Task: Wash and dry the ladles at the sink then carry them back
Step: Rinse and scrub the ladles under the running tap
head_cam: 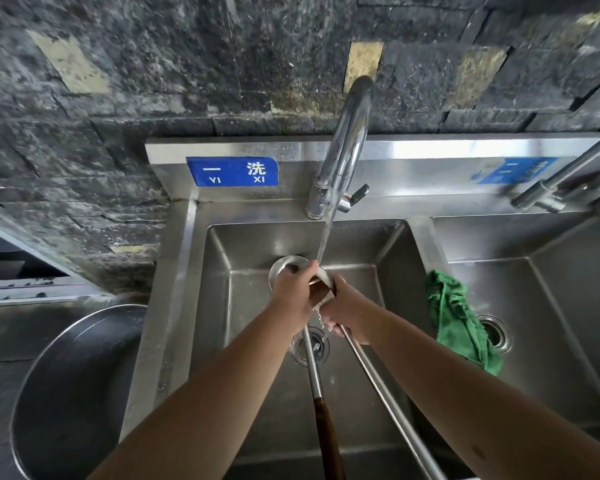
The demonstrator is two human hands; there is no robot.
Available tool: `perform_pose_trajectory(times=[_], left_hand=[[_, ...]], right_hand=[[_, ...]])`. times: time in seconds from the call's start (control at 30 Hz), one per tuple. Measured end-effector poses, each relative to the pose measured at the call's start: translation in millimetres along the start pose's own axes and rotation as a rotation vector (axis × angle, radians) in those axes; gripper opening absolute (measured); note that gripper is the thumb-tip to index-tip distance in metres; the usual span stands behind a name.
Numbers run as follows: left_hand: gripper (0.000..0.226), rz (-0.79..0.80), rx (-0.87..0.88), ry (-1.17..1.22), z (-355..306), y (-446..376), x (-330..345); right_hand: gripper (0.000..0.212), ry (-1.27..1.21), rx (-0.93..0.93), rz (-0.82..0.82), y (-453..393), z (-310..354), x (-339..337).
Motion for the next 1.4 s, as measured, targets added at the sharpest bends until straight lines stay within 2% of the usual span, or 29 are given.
perform_pose_trajectory(times=[0.07,0.2,0.23,0.3,0.37,0.43,0.5,0.57,0.67,0.73,0.8,0.83,0.9,1.0,1.13,1.27,1.4], left_hand=[[0.014,0.008,-0.029,0.133,-3,3,-2],[0.021,-0.014,-0.079,0.260,-2,13,-9],[0.021,-0.023,-0.053,0.237,-4,14,-9],[0.022,-0.028,0.045,0.134,-7,9,-13],[0.037,-0.090,0.141,-0.124,-10,-1,-24],[0.055,-0.135,0.259,-0.590,-19,-5,-25],[0.059,-0.172,0.386,-0.989,-27,-10,-15],[0.056,-0.204,0.446,-1.129,-38,-10,-7],[0.047,-0.178,0.504,-1.188,-57,-10,-5],[0.042,-0.111,0.437,-1.163,-64,-16,-7],[0.049,-0.089,0.337,-1.072,-65,-24,-11],[0.054,-0.101,0.299,-1.044,-63,-26,-15],[0.054,-0.106,0.264,-1.015,-56,-30,-24],[0.049,-0.132,0.234,-1.047,-53,-27,-35],[0.045,-0.212,0.381,-1.216,-45,-12,-35],[0.049,-0.296,0.519,-1.309,-42,4,-33],[0.045,-0.444,0.493,-1.241,-57,12,-24]], right_hand=[[0.070,-0.123,0.027,0.075,1,-1,-6],[0.027,-0.502,0.138,0.147,3,1,-16],[0.022,-0.513,0.154,0.138,3,2,-14],[0.028,-0.507,0.161,0.094,2,5,-9],[0.040,-0.468,0.153,0.040,0,6,-4],[0.053,-0.381,0.164,-0.018,1,9,-1],[0.068,-0.331,0.203,-0.016,2,11,7],[0.076,-0.338,0.212,0.020,4,15,14],[0.071,-0.311,0.176,0.132,2,21,15],[0.047,-0.287,0.167,0.230,5,22,15],[0.022,-0.253,0.177,0.287,7,21,17],[0.018,-0.256,0.185,0.301,8,21,20],[0.021,-0.296,0.197,0.321,8,21,28],[0.042,-0.305,0.168,0.254,2,25,37],[0.058,-0.372,0.042,0.247,-13,35,35],[0.042,-0.461,-0.023,0.362,-16,44,24],[0.030,-0.525,-0.005,0.418,-15,44,22]])
Point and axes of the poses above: each hand's wrist, its own y-axis away from the middle knuckle, its own x-axis out of the palm, z = x × y, the point moved 6 cm from there along -y, towards the middle knuckle, and after that the axes turned 14 degrees about -y, right-handed, at the moved point
